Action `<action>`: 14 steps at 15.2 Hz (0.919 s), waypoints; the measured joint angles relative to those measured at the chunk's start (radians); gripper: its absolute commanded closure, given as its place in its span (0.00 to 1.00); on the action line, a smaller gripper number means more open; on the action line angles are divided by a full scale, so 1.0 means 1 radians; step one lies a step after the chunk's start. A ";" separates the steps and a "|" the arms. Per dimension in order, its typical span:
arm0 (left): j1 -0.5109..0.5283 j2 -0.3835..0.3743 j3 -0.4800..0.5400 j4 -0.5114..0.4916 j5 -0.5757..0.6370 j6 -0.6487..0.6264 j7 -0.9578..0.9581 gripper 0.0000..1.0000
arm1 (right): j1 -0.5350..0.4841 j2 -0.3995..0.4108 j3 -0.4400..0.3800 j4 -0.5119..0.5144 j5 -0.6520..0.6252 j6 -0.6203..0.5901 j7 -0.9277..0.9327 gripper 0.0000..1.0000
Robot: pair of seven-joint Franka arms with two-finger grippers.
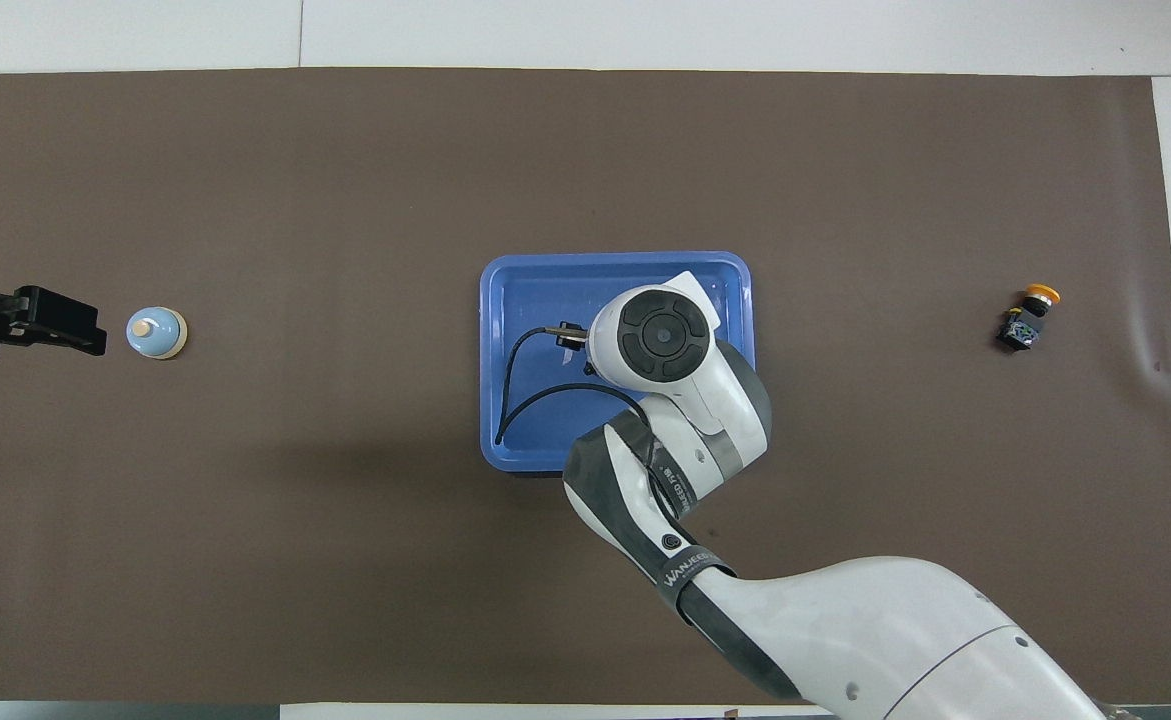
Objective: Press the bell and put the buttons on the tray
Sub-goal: 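Place the red button in the tray beside the green one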
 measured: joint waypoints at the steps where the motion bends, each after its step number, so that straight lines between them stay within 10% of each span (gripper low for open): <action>1: 0.000 0.000 0.000 0.000 0.000 0.000 0.000 0.00 | 0.000 -0.005 0.000 0.001 0.000 -0.008 0.000 0.00; 7: 0.000 0.000 0.000 0.000 0.000 0.000 0.000 0.00 | -0.071 -0.082 -0.015 0.162 0.000 -0.324 -0.039 0.00; 14: 0.000 0.000 0.000 0.000 0.000 0.000 0.000 0.00 | -0.437 -0.164 -0.030 0.198 0.000 -0.478 -0.515 0.00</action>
